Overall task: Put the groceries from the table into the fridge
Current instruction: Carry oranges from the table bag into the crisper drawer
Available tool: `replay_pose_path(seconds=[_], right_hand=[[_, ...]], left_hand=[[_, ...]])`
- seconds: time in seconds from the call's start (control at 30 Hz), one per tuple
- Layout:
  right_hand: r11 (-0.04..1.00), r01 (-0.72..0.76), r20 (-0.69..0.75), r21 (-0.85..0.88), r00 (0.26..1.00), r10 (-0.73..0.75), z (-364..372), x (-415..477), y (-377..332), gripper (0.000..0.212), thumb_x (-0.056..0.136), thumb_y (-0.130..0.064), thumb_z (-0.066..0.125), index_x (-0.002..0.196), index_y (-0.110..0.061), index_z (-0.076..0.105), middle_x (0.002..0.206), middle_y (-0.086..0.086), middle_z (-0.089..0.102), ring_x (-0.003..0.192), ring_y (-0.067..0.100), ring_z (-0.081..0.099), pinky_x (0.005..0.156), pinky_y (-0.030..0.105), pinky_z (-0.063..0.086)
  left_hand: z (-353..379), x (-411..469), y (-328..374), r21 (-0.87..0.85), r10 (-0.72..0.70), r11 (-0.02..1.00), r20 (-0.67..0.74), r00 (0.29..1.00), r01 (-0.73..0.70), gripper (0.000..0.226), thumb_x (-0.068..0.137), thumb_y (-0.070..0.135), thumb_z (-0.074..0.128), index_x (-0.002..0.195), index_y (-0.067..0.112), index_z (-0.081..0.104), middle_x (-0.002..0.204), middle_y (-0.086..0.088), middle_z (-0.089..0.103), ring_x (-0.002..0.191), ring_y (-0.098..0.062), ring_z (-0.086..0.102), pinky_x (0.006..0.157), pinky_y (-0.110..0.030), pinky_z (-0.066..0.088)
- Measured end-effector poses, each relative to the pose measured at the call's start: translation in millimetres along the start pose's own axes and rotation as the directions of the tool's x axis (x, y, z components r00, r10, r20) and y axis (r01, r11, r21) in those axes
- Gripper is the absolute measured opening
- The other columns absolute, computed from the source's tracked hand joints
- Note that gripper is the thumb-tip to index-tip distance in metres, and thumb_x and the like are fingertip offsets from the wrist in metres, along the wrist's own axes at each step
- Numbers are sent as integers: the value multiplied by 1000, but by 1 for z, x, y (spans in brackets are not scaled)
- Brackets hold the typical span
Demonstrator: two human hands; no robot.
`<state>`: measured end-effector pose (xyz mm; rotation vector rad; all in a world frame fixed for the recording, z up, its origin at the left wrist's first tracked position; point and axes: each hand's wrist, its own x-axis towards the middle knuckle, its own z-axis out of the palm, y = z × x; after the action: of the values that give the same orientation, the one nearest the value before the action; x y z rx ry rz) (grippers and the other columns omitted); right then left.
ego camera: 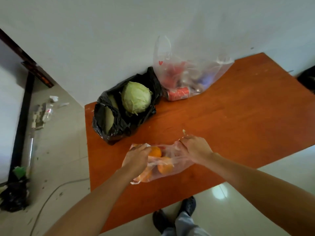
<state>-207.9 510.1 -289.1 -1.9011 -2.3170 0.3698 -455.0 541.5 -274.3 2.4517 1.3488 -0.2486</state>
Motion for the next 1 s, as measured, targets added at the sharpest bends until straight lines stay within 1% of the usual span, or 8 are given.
replay_pose_path(seconds=[0.07,0.17,0.43,0.63,0.73,0.83,0.93,1.0], right_hand=[[997,56,-47,56,997,-53,9,11,-16,44,97,-42,36,81,-15,67,76,3,66,65,25,64,56,34,50],[989,40,198,143,978,-68,29,13,-34,36,99,-41,39,99,-19,67,94,0,66,80,21,64,69,36,52],[980,22,181,199,982,-59,68,-22,-47,61,78,-69,41,120,-25,51,118,-2,64,102,21,63,96,45,43],[932,-123,146,340,986,77,73,-44,-53,73,74,-60,65,132,-25,38,129,-2,55,115,19,55,93,32,42],[902,-290,183,320,953,241,71,-56,-64,91,69,-85,44,130,-18,42,123,4,54,111,20,53,92,25,36],[736,-550,407,395,823,396,68,-62,-75,100,61,-84,55,133,-17,41,123,1,47,114,17,48,95,23,36],[402,-597,393,694,782,484,59,-64,-80,37,62,-25,85,90,-17,61,85,-18,59,79,1,56,80,24,50],[270,-561,359,783,761,541,45,-63,-84,30,62,-14,88,72,-20,61,70,-15,66,70,-1,60,78,31,55]], left_hand=[[-3,14,3,40,36,999,39,999,-37,34,92,17,52,126,21,54,117,3,50,115,-19,45,95,-35,37],[4,33,4,48,28,998,101,994,-33,30,89,20,60,118,23,56,112,3,49,113,-20,47,92,-40,39],[11,55,-19,-74,48,997,180,982,-35,52,81,45,69,128,29,53,117,4,53,115,-20,48,95,-40,40],[19,60,-12,-29,186,982,310,933,-186,65,67,47,77,126,35,51,128,9,55,120,-16,47,103,-38,34],[26,59,-9,20,257,958,381,888,-286,78,66,45,79,134,36,42,137,7,48,125,-20,45,103,-38,35],[28,55,-7,18,287,948,375,882,-316,82,66,35,80,137,33,39,137,5,44,120,-25,48,94,-37,45],[23,50,-7,-7,306,947,333,892,-322,75,67,26,80,131,28,40,128,1,42,110,-27,54,78,-36,49],[13,47,-8,-15,300,952,258,918,-307,69,67,33,80,123,25,40,122,-1,41,101,-29,57,68,-35,46]])
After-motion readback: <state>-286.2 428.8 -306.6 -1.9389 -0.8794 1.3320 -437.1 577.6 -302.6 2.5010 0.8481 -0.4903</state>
